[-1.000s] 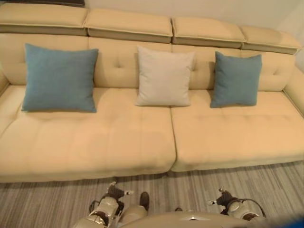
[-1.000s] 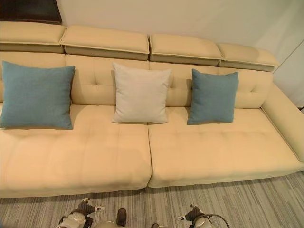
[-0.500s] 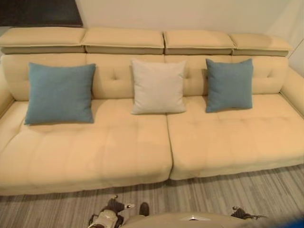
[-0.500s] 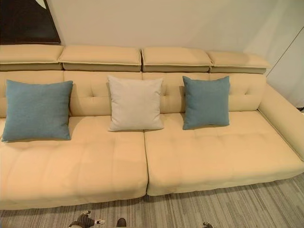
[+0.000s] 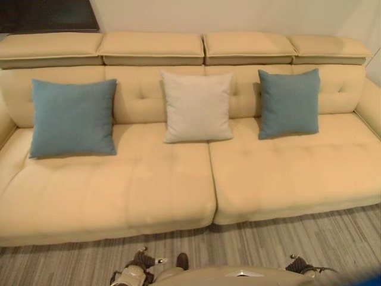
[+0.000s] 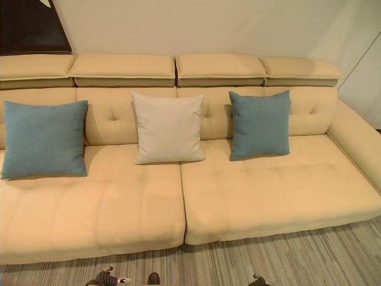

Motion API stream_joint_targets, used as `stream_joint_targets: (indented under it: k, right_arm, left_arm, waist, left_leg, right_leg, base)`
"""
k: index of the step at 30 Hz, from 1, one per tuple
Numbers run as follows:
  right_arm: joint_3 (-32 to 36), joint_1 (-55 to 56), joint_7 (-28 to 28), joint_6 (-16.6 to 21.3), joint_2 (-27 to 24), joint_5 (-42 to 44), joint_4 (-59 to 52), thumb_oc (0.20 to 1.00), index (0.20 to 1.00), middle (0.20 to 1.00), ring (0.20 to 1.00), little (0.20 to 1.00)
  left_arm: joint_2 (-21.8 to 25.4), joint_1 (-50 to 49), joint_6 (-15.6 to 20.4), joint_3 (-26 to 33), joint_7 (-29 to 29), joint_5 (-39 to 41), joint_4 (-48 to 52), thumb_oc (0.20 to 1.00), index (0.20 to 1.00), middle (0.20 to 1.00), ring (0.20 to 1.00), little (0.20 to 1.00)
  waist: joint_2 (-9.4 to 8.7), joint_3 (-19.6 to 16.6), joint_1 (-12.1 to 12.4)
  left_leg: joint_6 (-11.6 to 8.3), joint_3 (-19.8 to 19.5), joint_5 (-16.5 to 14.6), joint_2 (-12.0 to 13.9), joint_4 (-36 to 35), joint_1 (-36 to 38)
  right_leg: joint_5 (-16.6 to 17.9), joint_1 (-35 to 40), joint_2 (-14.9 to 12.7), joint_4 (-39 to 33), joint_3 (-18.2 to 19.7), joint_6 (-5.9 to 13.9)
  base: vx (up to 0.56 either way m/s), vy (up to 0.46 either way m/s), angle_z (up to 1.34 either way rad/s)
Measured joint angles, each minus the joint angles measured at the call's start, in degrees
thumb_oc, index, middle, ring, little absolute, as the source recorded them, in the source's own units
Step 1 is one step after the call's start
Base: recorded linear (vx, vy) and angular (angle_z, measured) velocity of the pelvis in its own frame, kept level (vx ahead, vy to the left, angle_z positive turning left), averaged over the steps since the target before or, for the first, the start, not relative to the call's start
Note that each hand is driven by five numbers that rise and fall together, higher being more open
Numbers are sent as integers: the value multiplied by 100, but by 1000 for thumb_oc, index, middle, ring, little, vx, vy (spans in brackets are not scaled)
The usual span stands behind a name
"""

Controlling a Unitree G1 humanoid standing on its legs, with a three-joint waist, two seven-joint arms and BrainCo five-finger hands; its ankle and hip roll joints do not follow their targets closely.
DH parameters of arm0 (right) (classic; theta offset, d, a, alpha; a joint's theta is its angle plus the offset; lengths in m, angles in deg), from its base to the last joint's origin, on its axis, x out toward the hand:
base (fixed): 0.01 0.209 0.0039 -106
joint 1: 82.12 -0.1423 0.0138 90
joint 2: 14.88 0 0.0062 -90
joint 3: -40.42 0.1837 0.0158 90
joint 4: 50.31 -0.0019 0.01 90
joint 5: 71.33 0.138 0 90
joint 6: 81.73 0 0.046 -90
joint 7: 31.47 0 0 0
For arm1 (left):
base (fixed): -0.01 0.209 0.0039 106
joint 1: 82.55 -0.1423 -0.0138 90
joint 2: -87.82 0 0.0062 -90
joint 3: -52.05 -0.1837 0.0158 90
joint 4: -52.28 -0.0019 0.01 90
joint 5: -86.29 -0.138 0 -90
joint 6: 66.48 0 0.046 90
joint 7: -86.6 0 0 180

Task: Pick up all the scattered cushions and arrange them neatly on the sofa.

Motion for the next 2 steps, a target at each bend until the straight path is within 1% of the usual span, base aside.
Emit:
stream_joint_targets:
  k: [2]
  right_arm:
    - [3, 10, 0, 0, 1, 0, 1, 1000, 1000, 1000, 1000, 1000]
  left_arm:
    - [0, 2, 0, 11, 1, 4, 0, 1000, 1000, 1000, 1000, 1000]
  waist:
    - [-1, 3, -3]
  left_leg:
    - [0, 2, 0, 1, 0, 2]
  right_leg:
    - [1, 0, 0, -1, 1, -1]
  base:
    - [0, 0, 0]
